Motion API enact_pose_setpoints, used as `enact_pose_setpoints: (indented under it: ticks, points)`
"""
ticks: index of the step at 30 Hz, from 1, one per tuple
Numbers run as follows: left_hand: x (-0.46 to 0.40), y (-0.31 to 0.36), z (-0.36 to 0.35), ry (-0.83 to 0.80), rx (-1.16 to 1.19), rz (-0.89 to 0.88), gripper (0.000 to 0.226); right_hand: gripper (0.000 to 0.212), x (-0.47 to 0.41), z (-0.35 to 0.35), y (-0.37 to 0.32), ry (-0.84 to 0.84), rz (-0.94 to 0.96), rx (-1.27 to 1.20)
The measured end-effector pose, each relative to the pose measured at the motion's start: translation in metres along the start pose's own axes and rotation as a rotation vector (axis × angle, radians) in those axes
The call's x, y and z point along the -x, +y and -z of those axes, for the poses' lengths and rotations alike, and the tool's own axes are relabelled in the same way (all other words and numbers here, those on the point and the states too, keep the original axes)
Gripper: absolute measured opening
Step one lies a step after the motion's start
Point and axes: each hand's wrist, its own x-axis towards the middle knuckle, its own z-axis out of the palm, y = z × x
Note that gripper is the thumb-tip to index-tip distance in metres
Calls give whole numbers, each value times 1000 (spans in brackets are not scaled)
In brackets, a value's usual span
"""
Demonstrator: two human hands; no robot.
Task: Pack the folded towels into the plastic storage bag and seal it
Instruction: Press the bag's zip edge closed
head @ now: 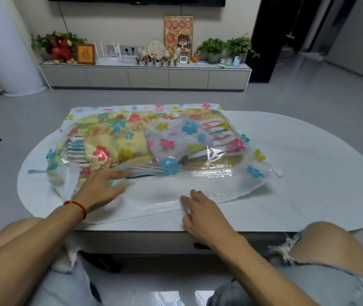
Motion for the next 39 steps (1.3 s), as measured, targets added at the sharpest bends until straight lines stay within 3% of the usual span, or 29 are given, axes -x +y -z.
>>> enact_pose_setpoints:
  ticks: [3, 6, 9, 10, 12, 15, 18, 22, 25, 27, 30, 35, 39]
  points:
    - [14, 5, 14, 16, 11, 16, 32, 31, 14, 42, 15, 52, -48, -381]
    - [32, 22, 24, 37, -70, -3, 24, 24, 17, 89, 55, 344, -190, -712]
    - [48, 59, 28, 97, 18, -77, 12, 23, 0, 112, 122, 611, -423, -613]
    - [50, 80, 25, 151, 44, -167, 13, 25, -9, 113, 146, 594, -519, -530]
    - [45, 131, 11, 222, 78, -407, 12, 31, -26, 109, 187, 388, -708, -510]
    - [15, 202, -34, 186, 60, -650, 5, 20, -38, 101, 214, 101, -807, -808]
    - [-27, 258, -91, 69, -195, -635, 28, 10, -40, 95, 233, 53, -789, -973]
    - [-65, 294, -160, -78, -421, -511, 53, 20, -31, 97, 245, -65, -747, -1049]
    - [-76, 294, -195, -65, -340, -412, 54, 20, -24, 96, 254, -66, -736, -1194]
    - [-78, 289, -211, 12, -198, -405, 50, 13, -20, 95, 255, -102, -712, -1153]
    - [-77, 282, -223, 156, 42, -465, 32, 21, -16, 93, 254, -128, -672, -1061]
    - [-81, 284, -237, 415, -32, -661, 6, 13, -9, 92, 248, -32, -545, -1007]
    - [-84, 287, -241, 508, -73, -732, 8, 27, -10, 83, 247, 157, -521, -969]
